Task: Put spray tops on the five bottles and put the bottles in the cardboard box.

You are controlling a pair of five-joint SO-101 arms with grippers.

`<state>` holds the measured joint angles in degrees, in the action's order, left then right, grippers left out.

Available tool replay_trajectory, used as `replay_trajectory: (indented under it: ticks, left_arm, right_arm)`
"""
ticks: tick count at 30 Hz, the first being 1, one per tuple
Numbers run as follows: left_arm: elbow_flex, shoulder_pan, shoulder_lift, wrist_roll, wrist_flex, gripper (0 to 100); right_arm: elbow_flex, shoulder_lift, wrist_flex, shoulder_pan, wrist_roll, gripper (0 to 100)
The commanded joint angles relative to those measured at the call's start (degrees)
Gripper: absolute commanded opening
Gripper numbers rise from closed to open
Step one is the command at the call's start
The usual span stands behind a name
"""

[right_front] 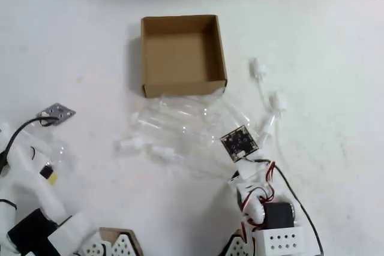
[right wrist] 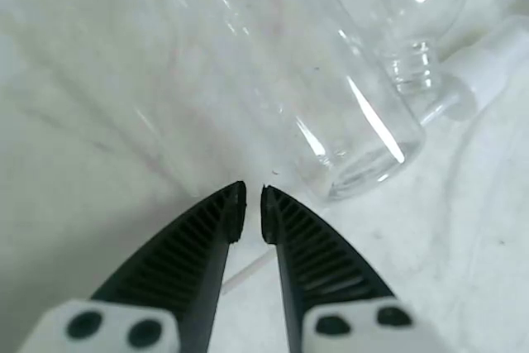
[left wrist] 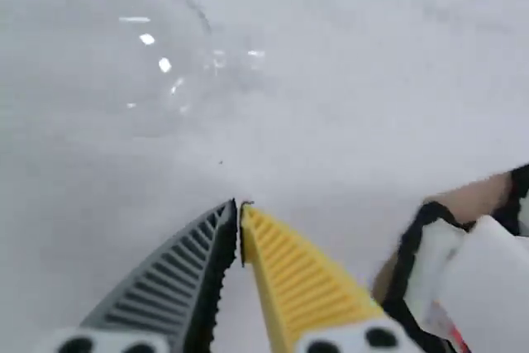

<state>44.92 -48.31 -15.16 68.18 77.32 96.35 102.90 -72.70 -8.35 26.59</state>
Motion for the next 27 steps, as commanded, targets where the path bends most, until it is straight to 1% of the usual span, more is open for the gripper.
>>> replay_trajectory:
  ticks: [1,3,5,12,14,18,21,22,27]
  left_arm:
    - [1.1,1.0,-2.8,0.9,-8.4,3]
    - [2.0,2.1,-2.8,0.9,-11.0,3]
    - [3.1,3.9,-2.8,0.9,-11.9,3]
    - [7.5,15.8,-2.8,0.4,-12.4,3]
    - [7.6,18.2,-2.8,0.4,-12.4,3]
    - [7.6,21.2,-2.8,0.4,-13.4,3]
    - [7.6,21.8,-2.8,0.3,-18.8,3]
    - [7.6,21.9,-2.8,-0.4,-20.7,3]
    - [7.6,24.0,-2.8,-9.2,-27.3,3]
  right_arm:
    - [0.5,0.2,0.0,0.3,0.5,1.6]
    - [0.5,0.2,0.0,0.3,0.5,1.6]
    - [0.5,0.2,0.0,0.3,0.5,1.6]
    - [0.5,0.2,0.0,0.3,0.5,1.6]
    - [0.5,0.2,0.0,0.3,0.5,1.6]
    - [0.5,0.2,0.0,0.3,0.5,1.6]
    - [0.5,0.2,0.0,0.3,0.5,1.6]
    - [0.5,0.2,0.0,0.3,0.5,1.6]
    - [0.5,0.2,0.0,0.3,0.5,1.6]
